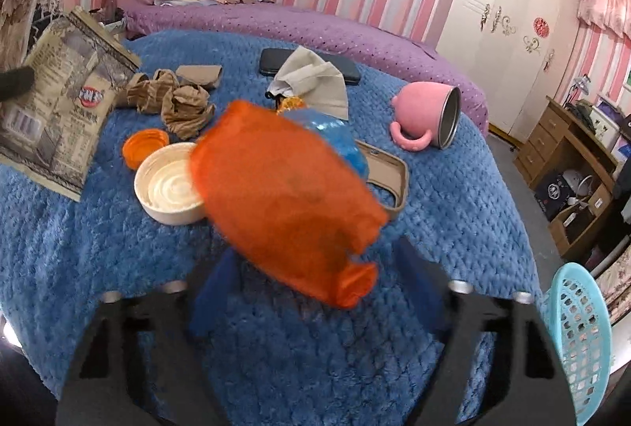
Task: Collect trash
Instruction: 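Carry the wrapper and mesh bag with both tools over the light-blue basket, then open both tools to drop the wrapper and mesh bag into the basket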
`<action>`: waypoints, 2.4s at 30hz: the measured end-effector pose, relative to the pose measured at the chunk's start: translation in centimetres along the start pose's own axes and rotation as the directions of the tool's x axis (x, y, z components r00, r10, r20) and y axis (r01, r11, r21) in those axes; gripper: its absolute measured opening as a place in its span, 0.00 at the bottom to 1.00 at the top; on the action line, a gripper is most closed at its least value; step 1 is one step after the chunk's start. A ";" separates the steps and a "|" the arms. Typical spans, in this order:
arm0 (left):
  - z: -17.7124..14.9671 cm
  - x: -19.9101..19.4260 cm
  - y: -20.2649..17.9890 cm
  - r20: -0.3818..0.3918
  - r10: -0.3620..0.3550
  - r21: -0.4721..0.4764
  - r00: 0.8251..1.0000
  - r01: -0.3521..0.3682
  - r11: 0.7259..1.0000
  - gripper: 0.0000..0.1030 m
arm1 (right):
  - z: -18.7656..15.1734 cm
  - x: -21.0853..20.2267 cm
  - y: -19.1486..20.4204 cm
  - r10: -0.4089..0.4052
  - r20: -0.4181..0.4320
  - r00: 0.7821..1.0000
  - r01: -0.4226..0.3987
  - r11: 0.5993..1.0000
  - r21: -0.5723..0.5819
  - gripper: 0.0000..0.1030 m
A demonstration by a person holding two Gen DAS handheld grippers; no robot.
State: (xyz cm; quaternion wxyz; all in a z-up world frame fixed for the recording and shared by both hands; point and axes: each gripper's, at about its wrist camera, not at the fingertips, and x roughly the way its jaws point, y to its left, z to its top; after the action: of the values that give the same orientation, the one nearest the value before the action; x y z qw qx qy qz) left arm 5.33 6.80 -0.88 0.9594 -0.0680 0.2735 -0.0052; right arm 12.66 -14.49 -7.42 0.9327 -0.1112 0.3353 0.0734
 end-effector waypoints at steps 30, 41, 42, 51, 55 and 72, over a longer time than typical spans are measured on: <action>0.4 -1.7 -5.4 0.039 -0.050 0.092 0.998 0.046 0.995 0.00 | -0.2 -4.4 -7.9 0.100 0.172 0.980 -0.126 0.981 0.150 0.01; 1.4 -2.4 -15.3 0.057 -0.202 0.176 0.978 0.189 0.966 0.00 | -3.7 -9.0 -19.1 -0.078 0.218 0.973 0.003 0.946 0.325 0.01; 1.3 -2.4 -16.2 0.055 -0.214 0.185 0.975 0.201 0.962 0.00 | -4.3 -9.4 -20.5 -0.103 0.213 0.972 0.024 0.939 0.344 0.01; -1.2 -0.5 -27.7 -0.038 -0.366 0.234 0.930 0.364 0.901 0.00 | -9.1 -11.5 -29.3 -0.281 0.108 0.954 0.211 0.880 0.426 0.01; -2.2 0.2 -32.0 -0.081 -0.413 0.245 0.907 0.420 0.874 0.00 | -11.7 -12.1 -33.3 -0.344 0.043 0.938 0.289 0.845 0.451 0.01; -5.6 3.3 -43.4 -0.212 -0.456 0.318 0.864 0.503 0.804 0.13 | -16.1 -13.2 -38.9 -0.363 0.005 0.932 0.306 0.791 0.530 0.01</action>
State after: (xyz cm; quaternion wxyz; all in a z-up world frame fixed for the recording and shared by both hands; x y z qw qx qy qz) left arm 6.40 -37.08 -1.53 0.9033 0.0439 0.3011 -0.3024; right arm 0.97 -56.99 -4.87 0.9421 0.0916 0.2674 -0.1806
